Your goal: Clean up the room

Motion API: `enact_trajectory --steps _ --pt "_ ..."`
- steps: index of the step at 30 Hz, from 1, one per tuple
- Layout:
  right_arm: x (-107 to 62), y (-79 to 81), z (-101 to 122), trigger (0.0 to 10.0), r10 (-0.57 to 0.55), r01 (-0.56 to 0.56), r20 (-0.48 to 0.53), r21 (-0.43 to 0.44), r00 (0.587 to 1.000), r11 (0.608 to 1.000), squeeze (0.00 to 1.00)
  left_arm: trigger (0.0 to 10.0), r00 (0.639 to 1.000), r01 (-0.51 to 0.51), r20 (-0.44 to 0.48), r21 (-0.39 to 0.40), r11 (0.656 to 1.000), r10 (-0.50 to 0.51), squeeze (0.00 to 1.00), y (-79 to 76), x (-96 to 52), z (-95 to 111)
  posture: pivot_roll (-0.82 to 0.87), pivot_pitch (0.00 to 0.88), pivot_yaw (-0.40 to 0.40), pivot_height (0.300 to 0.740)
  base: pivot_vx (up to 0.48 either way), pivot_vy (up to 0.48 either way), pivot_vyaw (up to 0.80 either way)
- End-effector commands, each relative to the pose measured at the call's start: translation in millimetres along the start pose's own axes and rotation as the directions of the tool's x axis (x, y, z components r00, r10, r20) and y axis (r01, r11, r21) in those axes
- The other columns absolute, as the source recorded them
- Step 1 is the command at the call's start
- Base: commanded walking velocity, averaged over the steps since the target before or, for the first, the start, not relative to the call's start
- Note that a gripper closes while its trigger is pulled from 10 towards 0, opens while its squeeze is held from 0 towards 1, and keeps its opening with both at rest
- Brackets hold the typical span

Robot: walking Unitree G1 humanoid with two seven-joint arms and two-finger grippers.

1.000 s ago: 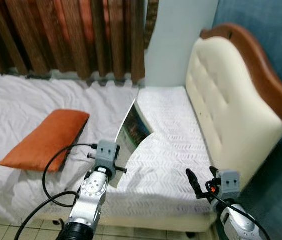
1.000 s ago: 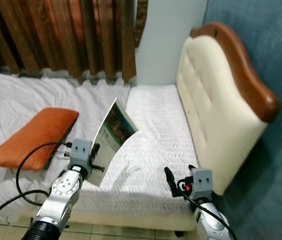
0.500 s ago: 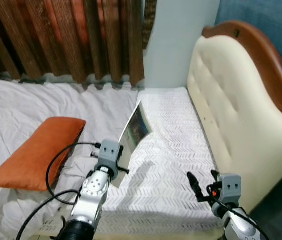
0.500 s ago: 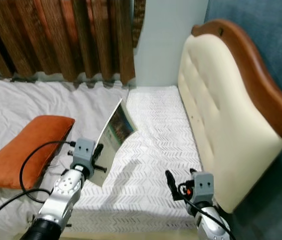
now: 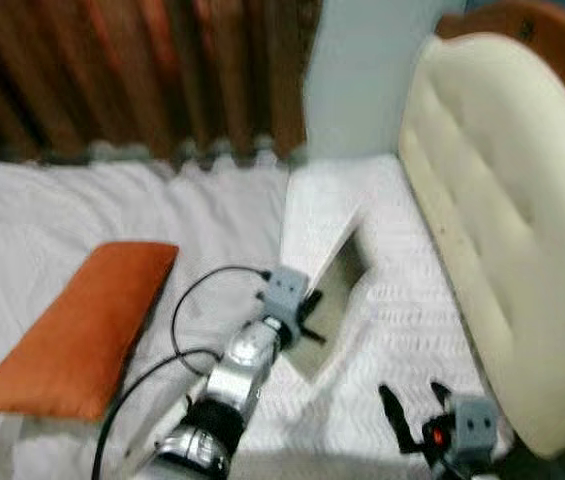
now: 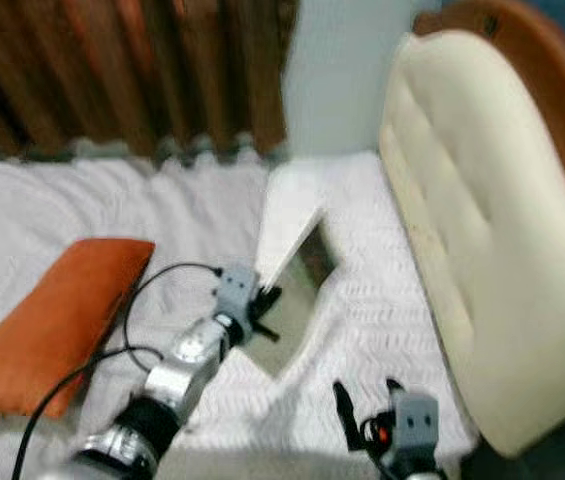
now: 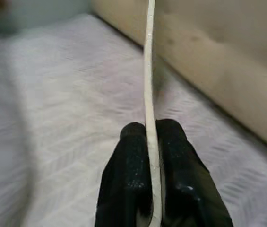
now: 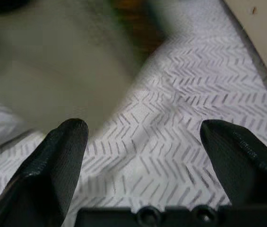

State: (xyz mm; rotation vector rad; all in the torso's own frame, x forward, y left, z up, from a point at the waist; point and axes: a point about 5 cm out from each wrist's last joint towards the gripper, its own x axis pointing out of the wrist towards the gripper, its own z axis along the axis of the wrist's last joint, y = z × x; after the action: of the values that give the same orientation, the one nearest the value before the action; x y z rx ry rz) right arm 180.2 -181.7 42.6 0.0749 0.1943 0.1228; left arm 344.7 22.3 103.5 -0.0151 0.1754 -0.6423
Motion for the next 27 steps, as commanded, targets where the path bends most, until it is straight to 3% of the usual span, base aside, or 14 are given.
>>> enact_trajectory --steps 1,3,5,6,7,8,11,14,16,18,19,20,21,27 --pt "-10.5 7.0 2.1 10.0 0.007 -0.007 -0.015 -0.003 1.000 1.000 0.00 10.0 0.997 0.044 0.064 -0.121 0.992 -0.036 0.00 -20.5 14.0 18.5 -0.29 0.337 0.025 0.740 0.000 0.000 0.00" --pt "-33.0 11.5 4.8 10.0 0.014 -0.015 -0.050 -0.016 0.999 1.000 0.00 10.0 0.991 0.089 0.127 -0.308 0.947 -0.051 0.00 -31.0 25.7 38.3 -0.32 0.390 0.015 0.740 0.000 0.000 0.00" --pt "-54.1 15.4 10.9 10.0 0.022 -0.024 -0.082 -0.029 0.996 0.999 0.00 10.0 0.991 0.060 0.135 -0.456 0.888 0.003 0.00 -28.9 29.3 41.2 -0.40 0.480 -0.020 0.740 0.000 0.000 0.00" --pt "-54.1 15.4 10.9 10.0 0.022 -0.024 -0.082 -0.029 0.996 0.999 0.00 10.0 0.991 0.060 0.135 -0.456 0.888 0.003 0.00 -28.9 29.3 41.2 -0.40 0.480 -0.020 0.740 0.000 0.000 0.00" --pt "-75.4 20.8 17.9 10.0 0.027 -0.031 -0.117 -0.030 0.993 0.999 0.00 10.0 0.990 -0.082 0.044 -0.608 0.790 0.137 0.00 -10.2 21.6 17.0 -0.44 0.521 -0.039 0.740 0.000 0.000 0.00" --pt "-82.6 22.4 21.9 10.0 0.030 -0.034 -0.125 -0.029 0.992 0.999 0.00 10.0 0.985 -0.123 0.010 -0.661 0.740 0.172 0.00 -4.6 17.8 7.3 -0.47 0.539 -0.051 0.740 0.000 0.000 0.00" --pt "-98.4 25.1 27.6 10.0 0.031 -0.036 -0.158 -0.025 0.987 0.999 0.00 10.0 0.946 -0.289 -0.135 -0.763 0.578 0.294 0.00 14.6 -1.7 -32.0 -0.49 0.586 -0.078 0.740 0.000 0.000 0.00" --pt "-110.6 29.2 27.7 10.0 0.034 -0.039 -0.203 -0.020 0.979 0.999 0.00 10.0 0.887 -0.433 -0.273 -0.772 0.466 0.372 0.00 27.7 -25.8 -71.0 -0.51 0.605 -0.098 0.740 0.000 0.000 0.00" --pt "-114.4 31.0 28.4 10.0 0.038 -0.042 -0.218 -0.015 0.975 0.999 0.00 10.0 0.861 -0.490 -0.325 -0.739 0.462 0.392 0.00 33.6 -38.9 -88.0 -0.50 0.609 -0.100 0.740 0.000 0.000 0.00" --pt "-117.4 33.5 30.3 10.0 0.040 -0.043 -0.234 -0.008 0.971 0.999 0.00 10.0 0.836 -0.545 -0.369 -0.643 0.538 0.406 0.00 42.2 -49.9 -98.2 -0.49 0.616 -0.102 0.740 0.000 0.000 0.00" --pt "-117.4 33.5 30.3 10.0 0.040 -0.043 -0.234 -0.008 0.971 0.999 0.00 10.0 0.836 -0.545 -0.369 -0.643 0.538 0.406 0.00 42.2 -49.9 -98.2 -0.49 0.616 -0.102 0.740 0.000 0.000 0.00" --pt "-119.3 35.2 30.4 10.0 0.041 -0.042 -0.248 -0.002 0.968 0.999 0.00 10.0 0.816 -0.578 -0.379 -0.553 0.601 0.436 0.00 53.8 -56.8 -99.2 -0.46 0.607 -0.088 0.740 0.000 0.000 0.00" --pt "-119.3 35.4 29.9 10.0 0.041 -0.042 -0.250 0.000 0.967 0.999 0.00 10.0 0.812 -0.584 -0.372 -0.528 0.617 0.449 0.00 59.0 -58.5 -97.4 -0.46 0.607 -0.088 0.740 0.000 0.000 0.00" --pt "-113.5 36.0 27.3 10.0 0.047 -0.045 -0.249 0.015 0.967 0.999 0.00 10.0 0.808 -0.565 -0.262 -0.601 0.566 0.528 0.00 85.2 -53.8 -65.3 -0.42 0.597 -0.076 0.740 0.000 0.000 0.00"
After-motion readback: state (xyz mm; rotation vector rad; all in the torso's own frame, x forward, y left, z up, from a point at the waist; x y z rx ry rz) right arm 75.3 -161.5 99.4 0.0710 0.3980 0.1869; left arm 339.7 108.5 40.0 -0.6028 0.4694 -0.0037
